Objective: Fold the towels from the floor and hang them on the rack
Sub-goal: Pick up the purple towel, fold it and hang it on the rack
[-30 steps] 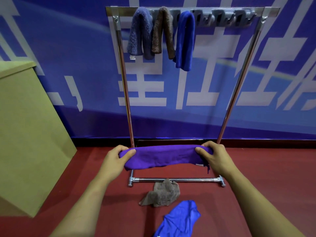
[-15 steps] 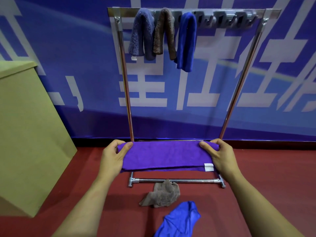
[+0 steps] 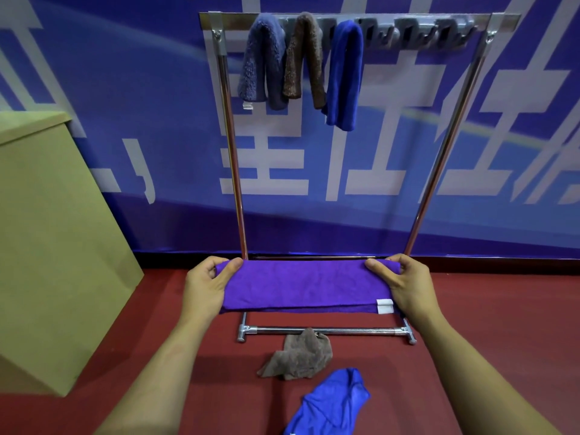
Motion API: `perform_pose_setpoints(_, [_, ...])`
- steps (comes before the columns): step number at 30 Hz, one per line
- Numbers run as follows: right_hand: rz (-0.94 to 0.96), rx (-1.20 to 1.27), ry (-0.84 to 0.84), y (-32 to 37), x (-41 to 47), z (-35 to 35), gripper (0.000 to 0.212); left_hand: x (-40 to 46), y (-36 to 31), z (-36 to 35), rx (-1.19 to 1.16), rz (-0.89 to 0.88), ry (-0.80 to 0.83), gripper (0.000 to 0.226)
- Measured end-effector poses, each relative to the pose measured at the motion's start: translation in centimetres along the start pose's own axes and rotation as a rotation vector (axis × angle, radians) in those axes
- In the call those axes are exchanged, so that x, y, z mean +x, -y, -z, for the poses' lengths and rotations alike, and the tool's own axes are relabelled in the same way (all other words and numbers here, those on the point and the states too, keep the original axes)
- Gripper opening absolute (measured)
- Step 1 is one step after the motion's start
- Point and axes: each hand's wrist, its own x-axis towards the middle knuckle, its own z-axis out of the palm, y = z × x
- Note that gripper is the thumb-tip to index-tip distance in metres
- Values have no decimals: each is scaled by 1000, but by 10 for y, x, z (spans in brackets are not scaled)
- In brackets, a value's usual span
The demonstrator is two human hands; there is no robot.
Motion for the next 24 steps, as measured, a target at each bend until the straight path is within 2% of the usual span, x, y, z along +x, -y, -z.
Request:
perform_pose_setpoints(4, [-58,10,49,-7,-3,-4,32,-1,9,0,12,69,15,23])
perform_pose_setpoints(7, [-135,106,93,-12,-4,-7,33,-2,16,-3,18,110,52,25])
perform_pose_setpoints(12, [-305,271,105,-20,0,-18,23,-5,15,-17,-160,200,92,23])
perform_pose_setpoints(19, [-210,177,105,-5,-12,-52,22,-15,11,-54,-162,212,131,18])
perform_pose_setpoints(24, [-176,74,154,-2,-19,-78,31,-29,5,-84,-128,175,206,16])
